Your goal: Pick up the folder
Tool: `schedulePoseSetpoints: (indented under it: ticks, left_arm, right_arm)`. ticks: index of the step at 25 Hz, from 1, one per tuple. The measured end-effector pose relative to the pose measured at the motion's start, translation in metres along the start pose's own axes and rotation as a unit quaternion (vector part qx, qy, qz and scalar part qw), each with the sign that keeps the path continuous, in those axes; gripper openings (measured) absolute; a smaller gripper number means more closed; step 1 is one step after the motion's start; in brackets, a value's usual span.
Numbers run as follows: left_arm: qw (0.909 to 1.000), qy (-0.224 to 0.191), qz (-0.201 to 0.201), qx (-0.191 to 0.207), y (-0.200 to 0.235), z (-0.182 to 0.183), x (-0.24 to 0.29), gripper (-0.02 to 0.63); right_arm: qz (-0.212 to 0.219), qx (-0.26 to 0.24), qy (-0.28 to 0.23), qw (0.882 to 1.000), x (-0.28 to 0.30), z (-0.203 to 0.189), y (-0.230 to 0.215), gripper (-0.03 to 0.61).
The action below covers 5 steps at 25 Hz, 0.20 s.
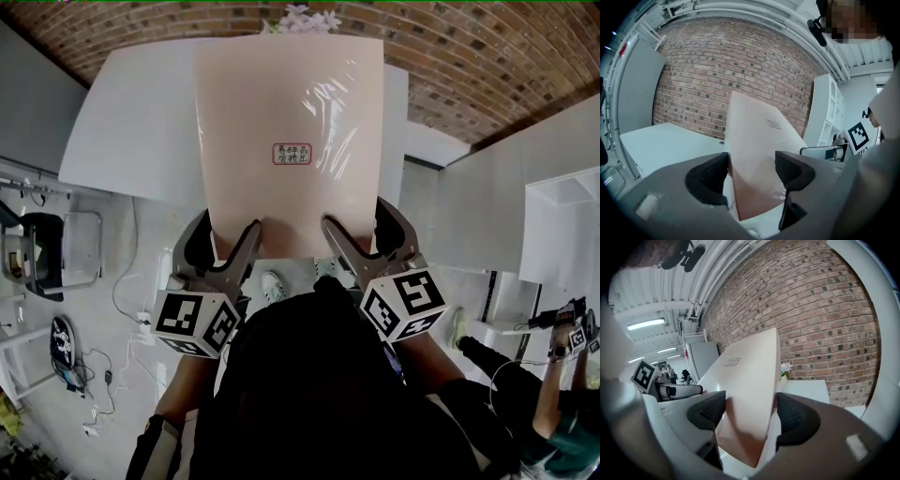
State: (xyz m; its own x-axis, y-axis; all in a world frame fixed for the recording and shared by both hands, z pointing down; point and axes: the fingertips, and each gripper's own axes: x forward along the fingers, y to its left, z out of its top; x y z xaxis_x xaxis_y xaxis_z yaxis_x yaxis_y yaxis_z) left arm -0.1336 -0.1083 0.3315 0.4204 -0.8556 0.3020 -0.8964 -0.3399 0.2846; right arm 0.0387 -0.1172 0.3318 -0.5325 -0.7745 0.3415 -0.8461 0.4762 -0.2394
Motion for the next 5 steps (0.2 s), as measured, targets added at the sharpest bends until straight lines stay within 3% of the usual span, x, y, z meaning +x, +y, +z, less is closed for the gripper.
schedulePoseSetpoints:
  ticks: [5]
  left_arm:
    - [1.0, 0.001, 0.001, -0.002, -0.0014, -0.0028, -0.0009, 0.319]
  right_arm:
    - [-0.001, 0.001, 0.0, 1.0, -0.002, -0.0023, -0.0005, 0.345]
